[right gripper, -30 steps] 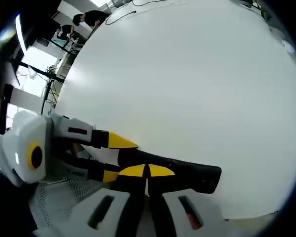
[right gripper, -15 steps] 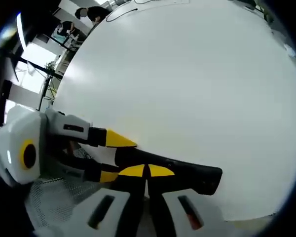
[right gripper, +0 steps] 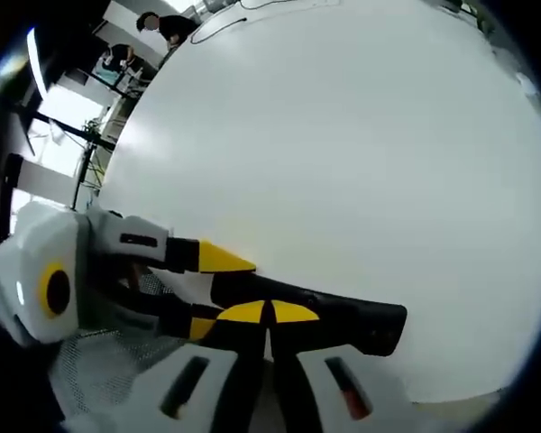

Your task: Press the specified remote control buttons in sequence, fully releasing each button before pressing the next.

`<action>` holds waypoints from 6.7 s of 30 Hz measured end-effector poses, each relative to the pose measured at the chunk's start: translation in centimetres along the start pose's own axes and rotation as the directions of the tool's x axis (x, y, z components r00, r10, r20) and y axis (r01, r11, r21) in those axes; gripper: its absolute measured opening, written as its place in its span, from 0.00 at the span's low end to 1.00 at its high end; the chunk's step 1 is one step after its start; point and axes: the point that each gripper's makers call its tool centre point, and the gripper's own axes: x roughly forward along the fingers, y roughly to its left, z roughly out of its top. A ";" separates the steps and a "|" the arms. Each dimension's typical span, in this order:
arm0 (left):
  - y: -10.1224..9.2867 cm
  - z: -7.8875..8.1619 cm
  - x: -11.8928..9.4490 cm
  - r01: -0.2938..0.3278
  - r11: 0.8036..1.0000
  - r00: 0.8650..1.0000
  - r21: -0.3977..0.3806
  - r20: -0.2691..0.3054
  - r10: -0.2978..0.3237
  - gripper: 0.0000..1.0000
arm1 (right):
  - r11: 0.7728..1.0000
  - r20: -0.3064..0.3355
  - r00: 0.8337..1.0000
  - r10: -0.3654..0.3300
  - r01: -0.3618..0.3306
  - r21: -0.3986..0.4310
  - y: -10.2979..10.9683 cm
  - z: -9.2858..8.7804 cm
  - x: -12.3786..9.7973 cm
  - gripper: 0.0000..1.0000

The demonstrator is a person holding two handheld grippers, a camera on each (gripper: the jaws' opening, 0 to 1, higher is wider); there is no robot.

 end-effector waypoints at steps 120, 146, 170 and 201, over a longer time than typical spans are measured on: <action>25.1 1.8 -0.4 -0.178 0.966 0.927 0.188 -0.296 0.229 0.23 | 0.928 0.781 0.603 -0.161 0.361 -0.088 -0.7 3.6 -19.0 0.79; 32.5 2.5 1.4 -0.148 0.947 0.894 0.285 -0.372 0.252 0.24 | 0.935 0.717 0.670 -0.190 0.347 -0.077 -1.5 3.1 -17.5 0.82; 33.1 2.3 1.3 -0.163 0.972 0.909 0.172 -0.357 0.216 0.24 | 0.933 0.706 0.676 -0.211 0.355 -0.061 -1.9 2.8 -17.2 0.81; 33.5 1.8 -2.9 -0.410 0.912 0.863 -0.014 -0.328 0.383 0.49 | 0.940 0.738 0.647 -0.192 0.338 -0.052 -1.8 3.1 -18.1 0.80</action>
